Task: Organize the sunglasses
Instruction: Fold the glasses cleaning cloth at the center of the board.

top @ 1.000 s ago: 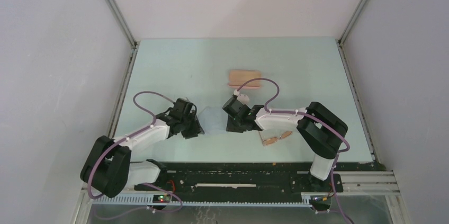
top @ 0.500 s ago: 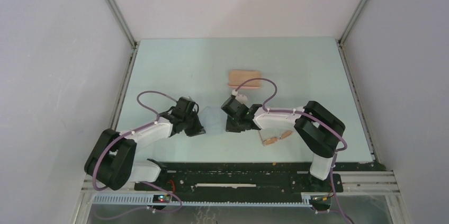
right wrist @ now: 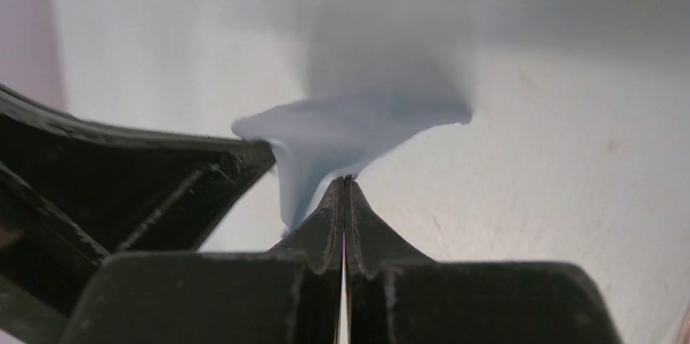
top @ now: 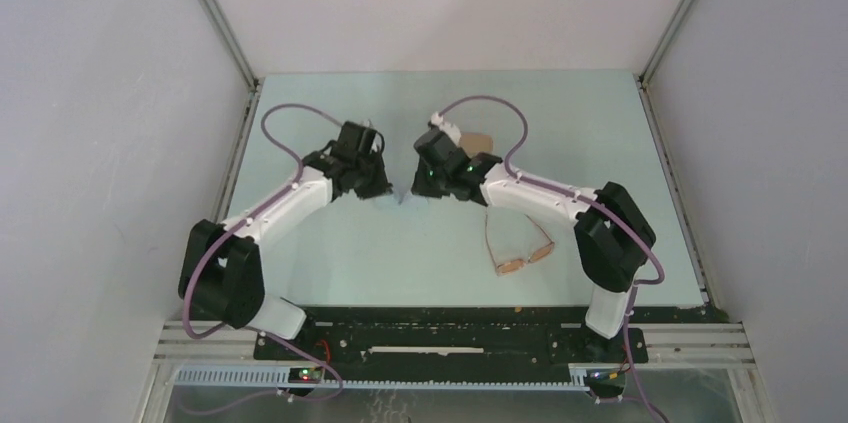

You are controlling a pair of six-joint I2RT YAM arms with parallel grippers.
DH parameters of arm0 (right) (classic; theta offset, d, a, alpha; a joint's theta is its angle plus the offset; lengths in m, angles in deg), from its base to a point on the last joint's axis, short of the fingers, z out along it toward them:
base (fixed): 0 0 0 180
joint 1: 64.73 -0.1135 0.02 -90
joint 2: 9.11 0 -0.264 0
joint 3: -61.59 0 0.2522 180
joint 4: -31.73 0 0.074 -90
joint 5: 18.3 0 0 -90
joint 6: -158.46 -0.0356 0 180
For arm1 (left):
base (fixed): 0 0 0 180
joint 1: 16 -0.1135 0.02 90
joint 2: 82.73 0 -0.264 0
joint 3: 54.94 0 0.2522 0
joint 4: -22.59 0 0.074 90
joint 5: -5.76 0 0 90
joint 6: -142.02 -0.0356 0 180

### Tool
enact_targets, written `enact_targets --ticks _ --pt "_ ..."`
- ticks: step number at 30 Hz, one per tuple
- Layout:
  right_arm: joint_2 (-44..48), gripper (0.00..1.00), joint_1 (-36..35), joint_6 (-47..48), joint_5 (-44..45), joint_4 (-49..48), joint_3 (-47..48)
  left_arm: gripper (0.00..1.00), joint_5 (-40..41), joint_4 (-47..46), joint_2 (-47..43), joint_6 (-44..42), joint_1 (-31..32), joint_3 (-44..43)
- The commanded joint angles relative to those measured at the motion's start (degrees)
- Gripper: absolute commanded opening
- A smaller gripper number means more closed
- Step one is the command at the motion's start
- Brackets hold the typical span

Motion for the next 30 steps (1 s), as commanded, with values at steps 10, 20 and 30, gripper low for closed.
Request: enact_targets --ticks 10,20,30 --pt "2.4 0.00 4.2 3.9 2.7 3.0 8.2 0.00 6.6 6.6 0.3 -7.7 -1.3 -12.5" --pt "4.1 0.00 -2.6 -5.0 1.2 0.2 -11.8 0.00 0.4 -4.5 -1.3 3.8 7.2 12.7" --pt "8.1 0.00 -6.5 -6.8 4.5 1.4 -16.6 0.00 0.7 -4.9 -6.4 9.8 10.6 18.7"
